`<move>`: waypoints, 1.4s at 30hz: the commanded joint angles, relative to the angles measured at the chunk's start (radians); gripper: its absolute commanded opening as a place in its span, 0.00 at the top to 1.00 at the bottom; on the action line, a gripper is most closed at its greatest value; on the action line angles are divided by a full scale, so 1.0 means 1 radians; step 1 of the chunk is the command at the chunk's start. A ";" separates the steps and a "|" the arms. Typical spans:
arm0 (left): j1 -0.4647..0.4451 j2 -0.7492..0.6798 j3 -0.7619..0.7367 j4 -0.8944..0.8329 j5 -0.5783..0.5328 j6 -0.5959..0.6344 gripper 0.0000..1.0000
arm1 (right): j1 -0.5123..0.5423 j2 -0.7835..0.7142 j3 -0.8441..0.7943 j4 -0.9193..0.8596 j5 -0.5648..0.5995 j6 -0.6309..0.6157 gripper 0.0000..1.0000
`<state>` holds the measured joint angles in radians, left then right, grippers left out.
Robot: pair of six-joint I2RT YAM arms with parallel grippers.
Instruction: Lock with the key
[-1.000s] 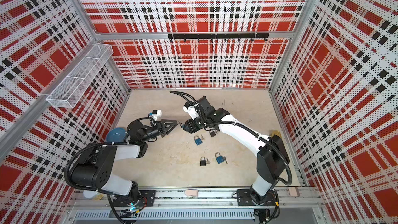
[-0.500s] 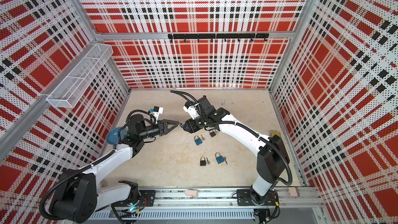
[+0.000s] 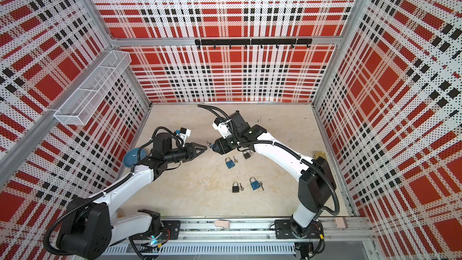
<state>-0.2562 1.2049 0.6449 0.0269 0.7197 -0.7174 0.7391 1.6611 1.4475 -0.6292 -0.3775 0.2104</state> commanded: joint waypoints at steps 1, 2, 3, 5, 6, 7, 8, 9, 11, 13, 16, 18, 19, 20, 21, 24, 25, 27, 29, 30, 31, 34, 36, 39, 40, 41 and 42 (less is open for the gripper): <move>-0.019 0.003 0.042 -0.009 -0.031 0.020 0.60 | -0.002 -0.041 0.049 0.050 -0.023 0.001 0.86; -0.024 0.008 0.048 -0.007 -0.029 0.020 0.60 | -0.001 -0.041 0.049 0.051 -0.023 0.002 0.86; -0.030 0.012 0.055 -0.006 -0.030 0.021 0.60 | -0.002 -0.040 0.047 0.050 -0.024 0.003 0.86; -0.039 0.023 0.067 -0.004 -0.034 0.019 0.60 | -0.002 -0.041 0.045 0.056 -0.027 0.006 0.86; -0.040 0.029 0.071 -0.002 -0.034 0.019 0.60 | -0.001 -0.041 0.045 0.055 -0.025 0.007 0.86; -0.041 0.034 0.074 -0.001 -0.037 0.017 0.60 | -0.002 -0.044 0.045 0.057 -0.026 0.009 0.86; -0.040 0.039 0.077 0.002 -0.041 0.013 0.60 | -0.002 -0.043 0.045 0.058 -0.025 0.009 0.86; -0.040 0.043 0.078 0.007 -0.043 0.008 0.61 | -0.002 -0.045 0.045 0.060 -0.024 0.009 0.86; -0.040 0.049 0.073 0.020 -0.056 -0.007 0.60 | -0.002 -0.050 0.045 0.062 -0.021 0.010 0.86; -0.068 0.051 0.066 0.033 -0.070 -0.022 0.60 | -0.002 -0.051 0.046 0.063 -0.020 0.010 0.86; -0.074 0.051 0.055 0.068 -0.083 -0.050 0.61 | -0.002 -0.053 0.047 0.063 -0.022 0.012 0.86; -0.077 0.050 0.054 0.089 -0.084 -0.066 0.61 | -0.002 -0.053 0.048 0.063 -0.022 0.012 0.86; -0.082 0.050 0.053 0.094 -0.087 -0.071 0.61 | -0.003 -0.052 0.048 0.063 -0.021 0.011 0.86; -0.086 0.052 0.054 0.097 -0.091 -0.073 0.61 | -0.002 -0.055 0.048 0.063 -0.021 0.012 0.86; -0.090 0.054 0.055 0.100 -0.095 -0.075 0.61 | -0.003 -0.054 0.048 0.063 -0.022 0.011 0.86; -0.099 0.063 0.053 0.113 -0.106 -0.083 0.61 | -0.001 -0.055 0.045 0.066 -0.023 0.015 0.86; -0.099 0.066 0.053 0.117 -0.111 -0.086 0.62 | -0.002 -0.055 0.045 0.066 -0.023 0.016 0.86; -0.100 0.070 0.052 0.123 -0.119 -0.092 0.62 | -0.002 -0.058 0.044 0.068 -0.024 0.018 0.86; -0.101 0.076 0.048 0.132 -0.131 -0.098 0.63 | -0.001 -0.060 0.043 0.070 -0.023 0.020 0.86; -0.101 0.079 0.046 0.140 -0.136 -0.102 0.63 | -0.001 -0.060 0.044 0.070 -0.023 0.019 0.86; -0.101 0.079 0.041 0.152 -0.139 -0.108 0.64 | -0.002 -0.062 0.045 0.069 -0.024 0.019 0.86; -0.099 0.074 0.028 0.188 -0.150 -0.130 0.64 | -0.002 -0.063 0.044 0.067 -0.023 0.020 0.86; -0.099 0.069 0.021 0.212 -0.151 -0.144 0.64 | -0.002 -0.064 0.047 0.065 -0.022 0.020 0.86; -0.100 0.066 0.016 0.231 -0.158 -0.161 0.65 | -0.001 -0.066 0.041 0.067 -0.022 0.021 0.86; -0.100 0.064 0.012 0.241 -0.159 -0.168 0.66 | -0.001 -0.066 0.040 0.068 -0.024 0.023 0.86; -0.100 0.060 0.006 0.250 -0.161 -0.176 0.66 | -0.002 -0.066 0.040 0.069 -0.023 0.022 0.86; -0.100 0.056 0.002 0.259 -0.164 -0.184 0.66 | -0.001 -0.066 0.040 0.068 -0.024 0.023 0.86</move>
<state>-0.3508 1.2781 0.6636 0.2157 0.5816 -0.8688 0.7391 1.6531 1.4475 -0.6155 -0.3813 0.2333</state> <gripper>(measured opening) 0.337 0.455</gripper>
